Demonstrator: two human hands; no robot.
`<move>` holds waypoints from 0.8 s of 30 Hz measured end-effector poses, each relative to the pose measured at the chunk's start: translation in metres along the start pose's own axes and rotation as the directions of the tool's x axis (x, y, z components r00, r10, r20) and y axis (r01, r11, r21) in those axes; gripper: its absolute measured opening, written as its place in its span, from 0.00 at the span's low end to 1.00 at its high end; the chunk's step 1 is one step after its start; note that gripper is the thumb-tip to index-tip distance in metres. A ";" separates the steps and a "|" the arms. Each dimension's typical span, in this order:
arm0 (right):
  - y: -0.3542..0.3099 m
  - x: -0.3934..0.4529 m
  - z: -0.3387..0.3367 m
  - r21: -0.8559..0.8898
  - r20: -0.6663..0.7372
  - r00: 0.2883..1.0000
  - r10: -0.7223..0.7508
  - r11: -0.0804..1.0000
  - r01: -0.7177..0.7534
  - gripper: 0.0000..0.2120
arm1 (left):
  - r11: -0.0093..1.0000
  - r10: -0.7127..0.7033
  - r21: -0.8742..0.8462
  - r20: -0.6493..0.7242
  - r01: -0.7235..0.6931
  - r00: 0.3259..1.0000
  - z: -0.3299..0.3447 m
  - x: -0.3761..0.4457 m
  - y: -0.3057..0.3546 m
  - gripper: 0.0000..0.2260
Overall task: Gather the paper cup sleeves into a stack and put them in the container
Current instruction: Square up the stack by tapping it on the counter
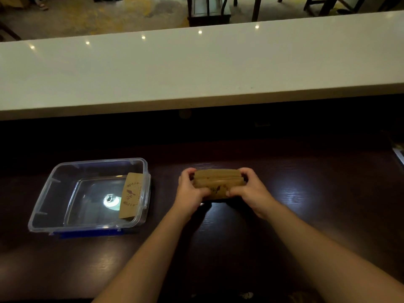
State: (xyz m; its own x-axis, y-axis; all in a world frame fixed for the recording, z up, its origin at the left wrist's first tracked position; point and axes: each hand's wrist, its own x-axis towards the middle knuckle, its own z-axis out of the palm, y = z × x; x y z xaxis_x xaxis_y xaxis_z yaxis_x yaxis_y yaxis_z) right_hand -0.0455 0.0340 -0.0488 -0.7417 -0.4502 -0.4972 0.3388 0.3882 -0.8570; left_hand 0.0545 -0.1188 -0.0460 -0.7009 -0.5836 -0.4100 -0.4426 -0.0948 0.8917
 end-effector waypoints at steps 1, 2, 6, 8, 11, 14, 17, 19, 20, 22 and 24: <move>0.007 -0.006 -0.006 0.018 0.008 0.999 -0.042 0.999 0.041 0.32 | 0.998 0.042 -0.039 0.020 -0.041 0.999 0.003 -0.008 -0.005 0.30; 0.012 -0.012 -0.012 0.005 0.008 0.996 -0.091 0.996 0.091 0.32 | 0.995 0.089 -0.054 0.039 -0.087 0.995 0.006 -0.016 -0.010 0.30; 0.034 -0.034 -0.029 -0.146 -0.005 0.965 -0.262 0.955 0.258 0.43 | 0.942 0.296 0.144 0.077 -0.304 0.952 0.021 -0.046 -0.026 0.34; 0.045 -0.046 -0.033 -0.238 -0.019 0.945 -0.327 0.919 0.313 0.43 | 0.881 0.400 0.232 0.098 -0.412 0.911 0.032 -0.061 -0.032 0.35; 0.055 -0.062 -0.036 -0.345 -0.072 0.913 -0.401 0.869 0.354 0.39 | 0.859 0.437 0.247 0.099 -0.447 0.894 0.045 -0.077 -0.041 0.34; 0.066 -0.073 -0.036 -0.414 -0.096 0.910 -0.402 0.848 0.331 0.39 | 0.846 0.443 0.277 0.112 -0.456 0.889 0.054 -0.083 -0.048 0.32; 0.075 -0.077 -0.036 -0.535 -0.065 0.909 -0.412 0.783 0.317 0.41 | 0.824 0.445 0.334 0.121 -0.458 0.887 0.061 -0.087 -0.051 0.28; 0.076 -0.077 -0.035 -0.544 -0.051 0.916 -0.397 0.780 0.308 0.42 | 0.822 0.440 0.348 0.114 -0.450 0.891 0.065 -0.088 -0.052 0.26; 0.075 -0.077 -0.035 -0.542 -0.043 0.920 -0.389 0.783 0.306 0.43 | 0.825 0.435 0.348 0.110 -0.445 0.894 0.066 -0.089 -0.053 0.26; 0.075 -0.079 -0.035 -0.533 -0.026 0.928 -0.373 0.790 0.302 0.43 | 0.835 0.426 0.335 0.109 -0.436 0.898 0.067 -0.090 -0.054 0.26; 0.075 -0.081 -0.035 -0.511 -0.023 0.934 -0.356 0.807 0.295 0.42 | 0.846 0.418 0.313 0.110 -0.431 0.902 0.069 -0.092 -0.054 0.27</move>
State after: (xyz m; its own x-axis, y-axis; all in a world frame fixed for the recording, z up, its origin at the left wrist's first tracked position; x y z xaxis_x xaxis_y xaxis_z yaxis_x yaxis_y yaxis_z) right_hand 0.0200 0.1280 -0.0681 -0.8270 -0.5401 -0.1563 -0.2409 0.5916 -0.7694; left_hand 0.1047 -0.0042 -0.0696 -0.8788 -0.4769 -0.0178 -0.2476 0.4237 0.8713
